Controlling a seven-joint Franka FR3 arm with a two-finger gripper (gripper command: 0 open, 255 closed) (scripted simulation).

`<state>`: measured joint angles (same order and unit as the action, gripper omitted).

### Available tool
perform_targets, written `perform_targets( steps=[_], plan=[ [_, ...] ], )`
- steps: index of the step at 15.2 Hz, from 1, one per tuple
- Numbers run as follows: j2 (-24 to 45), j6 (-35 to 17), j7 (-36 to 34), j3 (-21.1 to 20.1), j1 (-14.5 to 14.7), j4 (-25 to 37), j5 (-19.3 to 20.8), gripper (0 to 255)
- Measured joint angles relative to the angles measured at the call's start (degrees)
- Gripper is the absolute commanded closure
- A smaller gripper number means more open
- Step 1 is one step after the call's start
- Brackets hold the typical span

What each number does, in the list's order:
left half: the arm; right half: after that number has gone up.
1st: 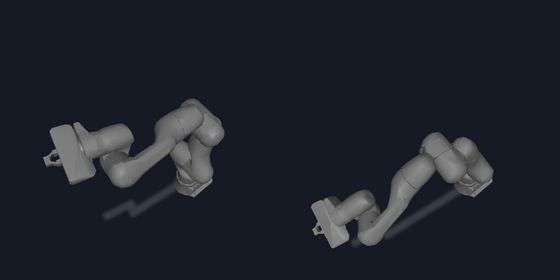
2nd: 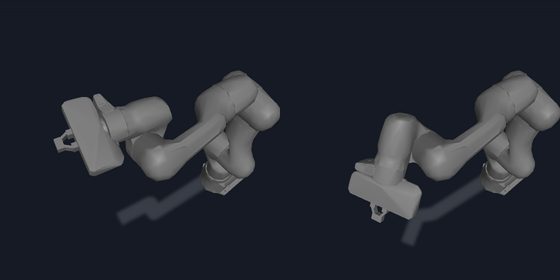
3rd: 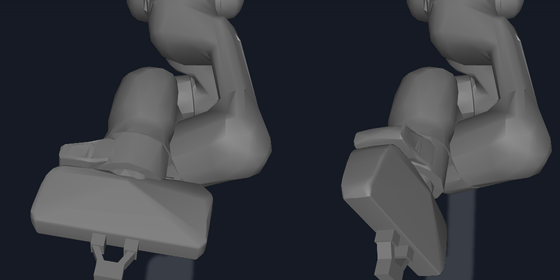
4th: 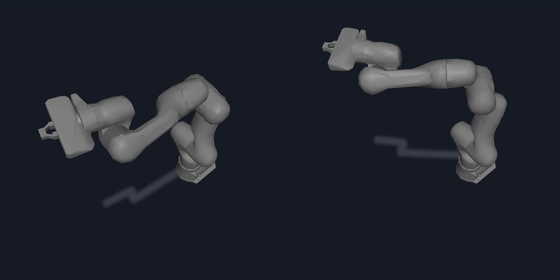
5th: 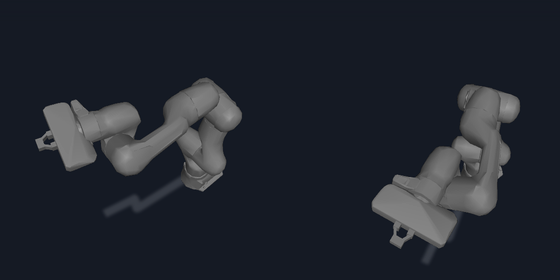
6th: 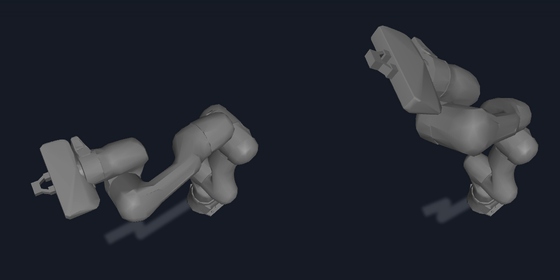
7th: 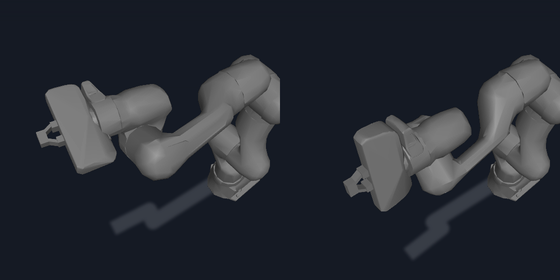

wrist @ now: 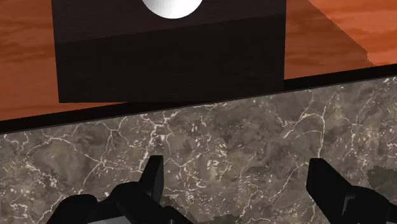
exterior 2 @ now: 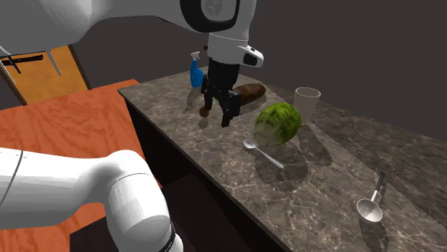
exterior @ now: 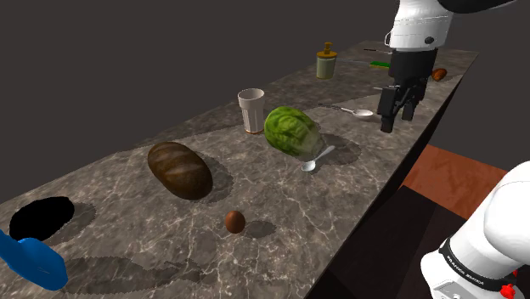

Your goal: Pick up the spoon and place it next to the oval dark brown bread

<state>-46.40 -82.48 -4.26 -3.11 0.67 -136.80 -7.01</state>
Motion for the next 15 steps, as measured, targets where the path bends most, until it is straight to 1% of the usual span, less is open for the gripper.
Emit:
perform_targets(
  steps=[1,3,8,12,15],
  plan=[
    [0.0,0.0,0.0,0.0,0.0,0.0,0.0,0],
    [1.1,-2.4,-3.4,-1.1,-1.1,-0.9,-1.2,0],
    [7.2,-13.0,-16.3,-5.0,-5.4,-3.3,-5.0,0],
    [13.3,-22.1,-26.7,-7.7,-9.1,-4.3,-7.2,0],
    [17.8,-28.5,-34.3,-9.3,-11.9,-4.5,-8.1,0]
  ],
)
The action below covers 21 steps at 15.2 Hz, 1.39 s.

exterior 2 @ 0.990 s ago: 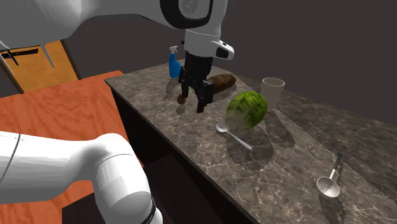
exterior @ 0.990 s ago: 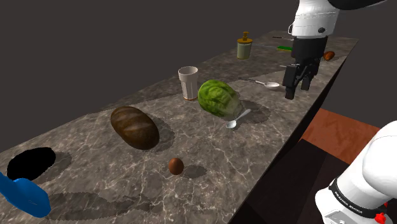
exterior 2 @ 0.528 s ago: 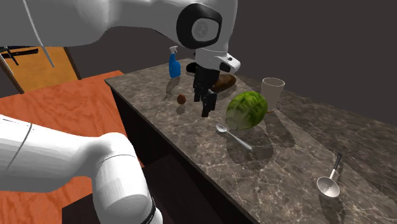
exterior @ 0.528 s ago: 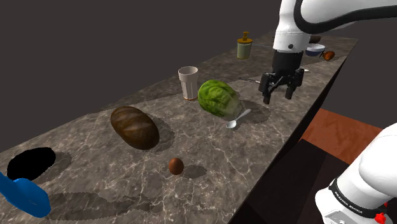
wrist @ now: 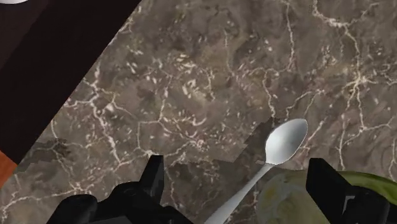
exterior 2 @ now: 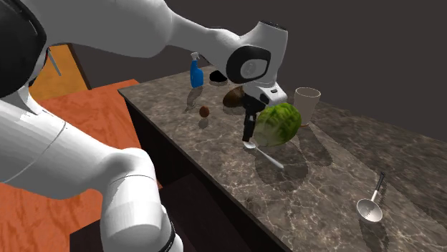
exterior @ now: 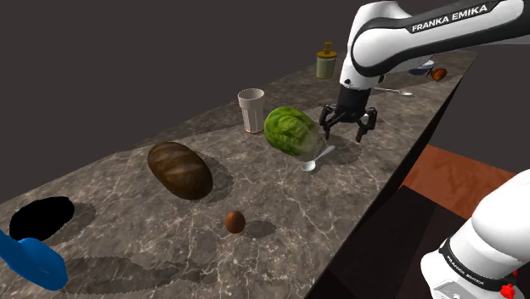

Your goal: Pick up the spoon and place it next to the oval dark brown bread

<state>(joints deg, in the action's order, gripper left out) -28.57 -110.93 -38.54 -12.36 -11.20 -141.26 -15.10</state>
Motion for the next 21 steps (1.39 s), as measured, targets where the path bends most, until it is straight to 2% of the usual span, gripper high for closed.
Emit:
perform_targets(
  steps=[5,8,10,11,17,21],
  plan=[
    [8.5,-10.7,-12.8,-2.3,-4.5,0.5,-0.5,0],
    [11.3,-9.5,-20.5,-3.1,-7.5,0.7,-0.1,0],
    [16.3,-18.8,-25.3,-3.6,-9.4,0.6,0.4,0],
    [17.0,-21.0,-26.7,-3.8,-9.6,0.3,0.4,0],
    [21.1,-27.6,-28.6,-4.7,-9.7,-0.8,0.6,0],
    [22.1,-28.9,-28.7,-4.8,-9.6,-1.0,0.6,0]
  ],
)
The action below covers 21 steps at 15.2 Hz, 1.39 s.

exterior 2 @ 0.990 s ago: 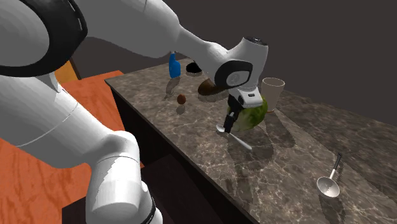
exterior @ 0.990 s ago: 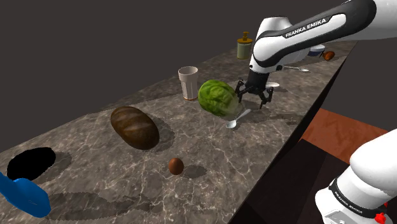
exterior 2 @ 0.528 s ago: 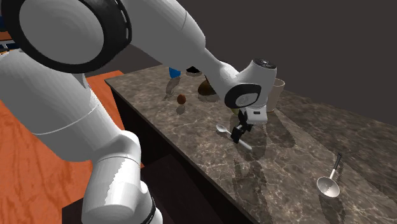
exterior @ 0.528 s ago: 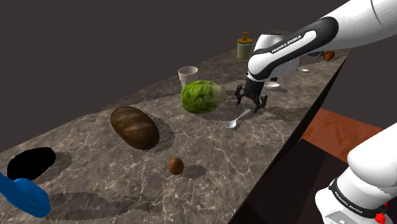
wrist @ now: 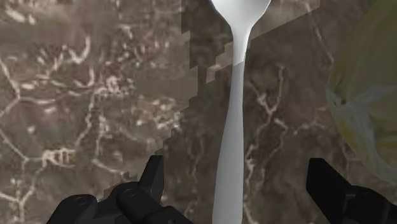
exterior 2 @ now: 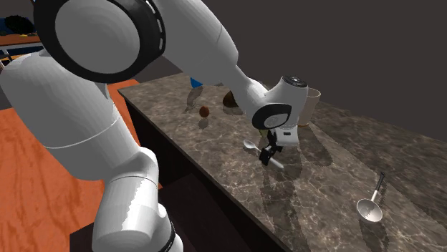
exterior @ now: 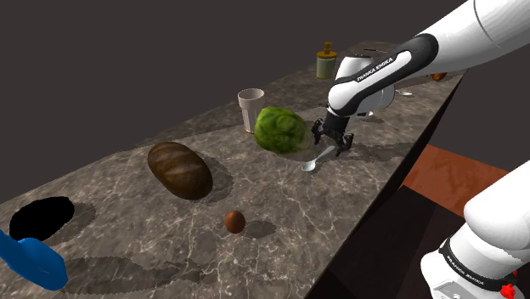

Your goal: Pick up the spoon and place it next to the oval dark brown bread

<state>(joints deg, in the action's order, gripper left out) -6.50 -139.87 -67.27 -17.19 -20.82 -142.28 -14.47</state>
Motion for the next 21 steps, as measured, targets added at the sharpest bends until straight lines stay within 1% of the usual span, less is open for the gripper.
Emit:
perform_targets(
  steps=[4,5,15,21],
  plan=[
    [0.0,-0.1,0.0,0.0,0.0,0.0,0.0,0],
    [0.1,-0.1,0.0,0.0,0.0,0.0,0.0,255],
    [0.1,-0.1,0.0,0.0,0.0,0.0,0.0,255],
    [-2.6,4.1,-0.3,0.3,0.0,1.5,0.0,255]
  ],
)
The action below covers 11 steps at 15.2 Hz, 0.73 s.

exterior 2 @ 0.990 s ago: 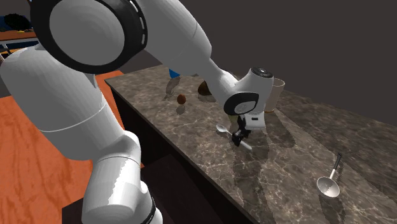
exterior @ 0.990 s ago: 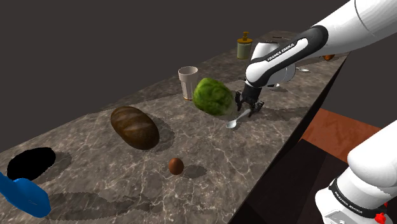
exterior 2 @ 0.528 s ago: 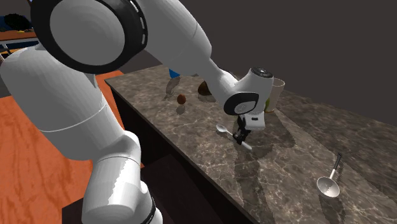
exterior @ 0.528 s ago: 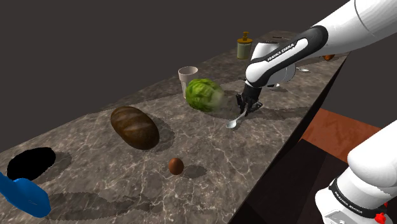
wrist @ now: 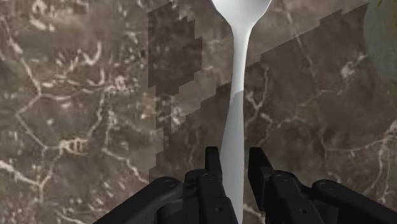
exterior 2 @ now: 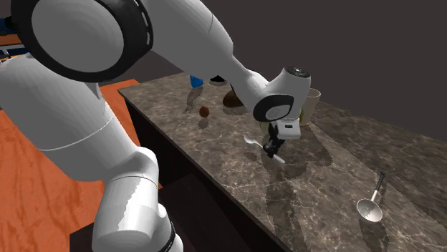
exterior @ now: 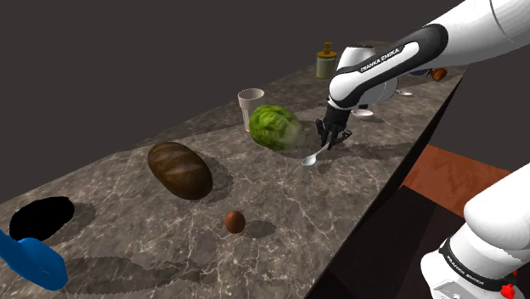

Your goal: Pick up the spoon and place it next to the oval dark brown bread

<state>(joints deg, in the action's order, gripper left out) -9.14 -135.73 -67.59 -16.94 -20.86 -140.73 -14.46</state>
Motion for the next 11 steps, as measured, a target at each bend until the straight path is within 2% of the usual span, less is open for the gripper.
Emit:
perform_targets(
  steps=[11],
  plan=[
    [-5.0,9.4,-0.7,0.8,-0.2,4.4,0.3,255]
  ],
)
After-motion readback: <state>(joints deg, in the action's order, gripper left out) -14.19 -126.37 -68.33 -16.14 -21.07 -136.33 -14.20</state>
